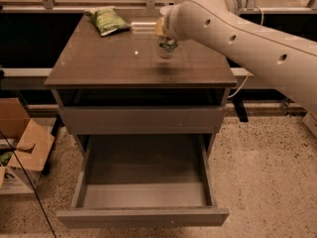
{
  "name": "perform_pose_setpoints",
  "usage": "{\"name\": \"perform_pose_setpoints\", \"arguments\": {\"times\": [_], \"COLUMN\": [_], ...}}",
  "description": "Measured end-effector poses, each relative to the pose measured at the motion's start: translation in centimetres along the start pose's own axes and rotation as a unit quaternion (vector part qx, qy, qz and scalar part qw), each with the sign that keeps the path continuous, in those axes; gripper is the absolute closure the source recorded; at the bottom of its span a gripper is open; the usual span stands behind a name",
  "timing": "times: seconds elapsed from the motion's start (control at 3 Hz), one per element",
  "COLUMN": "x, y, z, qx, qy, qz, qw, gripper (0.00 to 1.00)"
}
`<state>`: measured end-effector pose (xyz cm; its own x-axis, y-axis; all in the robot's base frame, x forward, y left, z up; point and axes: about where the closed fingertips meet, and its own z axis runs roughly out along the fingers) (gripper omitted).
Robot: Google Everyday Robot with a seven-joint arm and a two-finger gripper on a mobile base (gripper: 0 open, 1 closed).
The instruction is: Pick 7up can from middle drawer and place on counter
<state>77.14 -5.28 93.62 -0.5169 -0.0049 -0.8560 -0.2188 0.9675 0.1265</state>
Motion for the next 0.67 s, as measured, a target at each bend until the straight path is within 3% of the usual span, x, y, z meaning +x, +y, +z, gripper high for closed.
{"name": "perform_pose_setpoints", "arguments": {"times": [0.67], "x": [0.09], "y": [0.20], "z": [0.06], "qx": [-0.001], "qy": [0.001], "qz": [-0.001], "qw": [1.0000], "gripper": [0.38]}}
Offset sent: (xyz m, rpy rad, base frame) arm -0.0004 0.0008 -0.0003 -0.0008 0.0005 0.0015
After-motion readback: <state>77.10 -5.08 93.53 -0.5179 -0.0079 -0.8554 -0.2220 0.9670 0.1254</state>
